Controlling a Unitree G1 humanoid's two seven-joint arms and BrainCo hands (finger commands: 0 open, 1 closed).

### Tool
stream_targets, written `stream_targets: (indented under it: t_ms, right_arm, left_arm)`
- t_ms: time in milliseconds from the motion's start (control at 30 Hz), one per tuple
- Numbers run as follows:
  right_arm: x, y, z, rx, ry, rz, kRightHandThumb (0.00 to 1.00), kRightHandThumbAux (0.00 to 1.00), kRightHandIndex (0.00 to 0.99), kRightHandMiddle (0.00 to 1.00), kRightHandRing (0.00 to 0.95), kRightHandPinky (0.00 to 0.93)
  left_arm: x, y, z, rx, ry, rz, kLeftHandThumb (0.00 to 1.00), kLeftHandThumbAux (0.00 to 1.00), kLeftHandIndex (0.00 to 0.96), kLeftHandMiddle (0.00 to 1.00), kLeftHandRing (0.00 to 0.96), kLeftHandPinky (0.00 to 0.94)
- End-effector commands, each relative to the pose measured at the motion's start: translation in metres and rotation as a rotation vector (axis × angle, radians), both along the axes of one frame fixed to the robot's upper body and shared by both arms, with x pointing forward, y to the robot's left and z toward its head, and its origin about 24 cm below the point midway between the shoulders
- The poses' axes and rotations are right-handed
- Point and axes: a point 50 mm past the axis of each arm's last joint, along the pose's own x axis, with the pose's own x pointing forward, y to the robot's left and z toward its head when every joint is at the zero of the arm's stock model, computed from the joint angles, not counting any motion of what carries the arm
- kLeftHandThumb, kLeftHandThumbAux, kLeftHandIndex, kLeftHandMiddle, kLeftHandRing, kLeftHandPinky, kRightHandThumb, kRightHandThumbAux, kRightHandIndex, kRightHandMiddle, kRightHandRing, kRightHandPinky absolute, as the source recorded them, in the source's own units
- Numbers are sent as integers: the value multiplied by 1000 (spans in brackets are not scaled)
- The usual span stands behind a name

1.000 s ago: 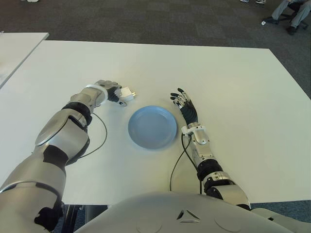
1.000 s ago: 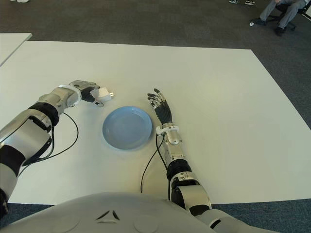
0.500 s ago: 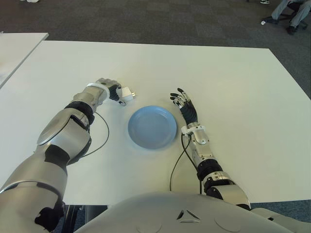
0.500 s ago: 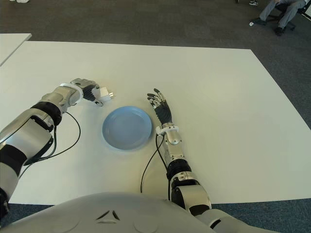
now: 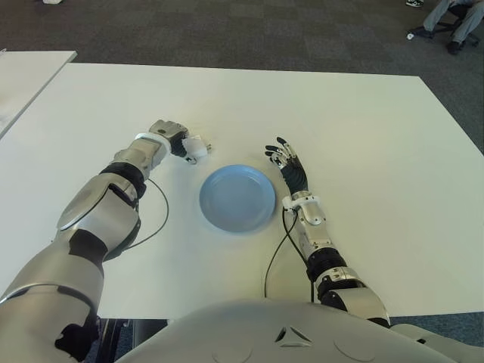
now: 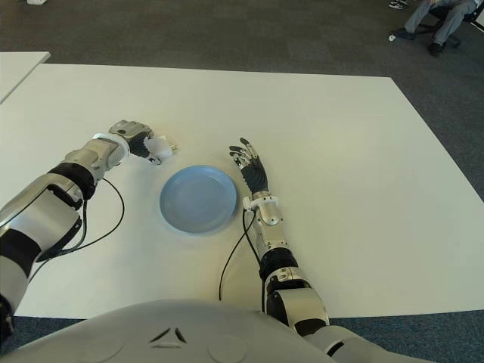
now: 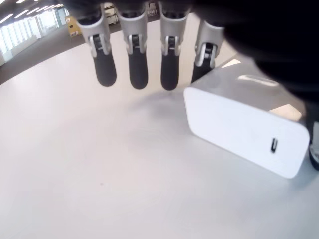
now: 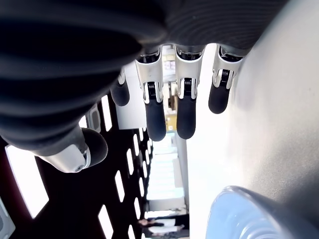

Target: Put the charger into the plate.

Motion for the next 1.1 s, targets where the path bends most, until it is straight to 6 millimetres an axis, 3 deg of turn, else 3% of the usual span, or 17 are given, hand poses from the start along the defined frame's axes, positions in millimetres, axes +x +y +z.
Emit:
stream_targets:
  t_ms: [33, 533, 767, 1100]
  right_arm:
    - [-12, 6, -17, 25, 95, -8, 0, 506, 91, 272, 241, 175]
    - [-11, 7, -18, 25, 100, -12, 0, 512, 90, 278, 246, 177]
    - [-11, 8, -18, 25, 99, -14, 0, 508, 92, 284, 251, 178]
    - [-11, 8, -18, 25, 99, -14, 0, 510, 97, 285, 252, 182]
  left_arm:
    - [-15, 1, -21, -14, 46, -3, 721, 699, 434, 757, 766, 740]
    - [-17, -3, -22, -75, -2, -26, 739, 698, 439, 759, 799, 784]
    - [-17, -4, -21, -102, -58, -39, 747, 696, 443, 816, 829, 856]
    - [-13, -7, -13, -138, -118, -44, 750, 696, 443, 859, 861, 869]
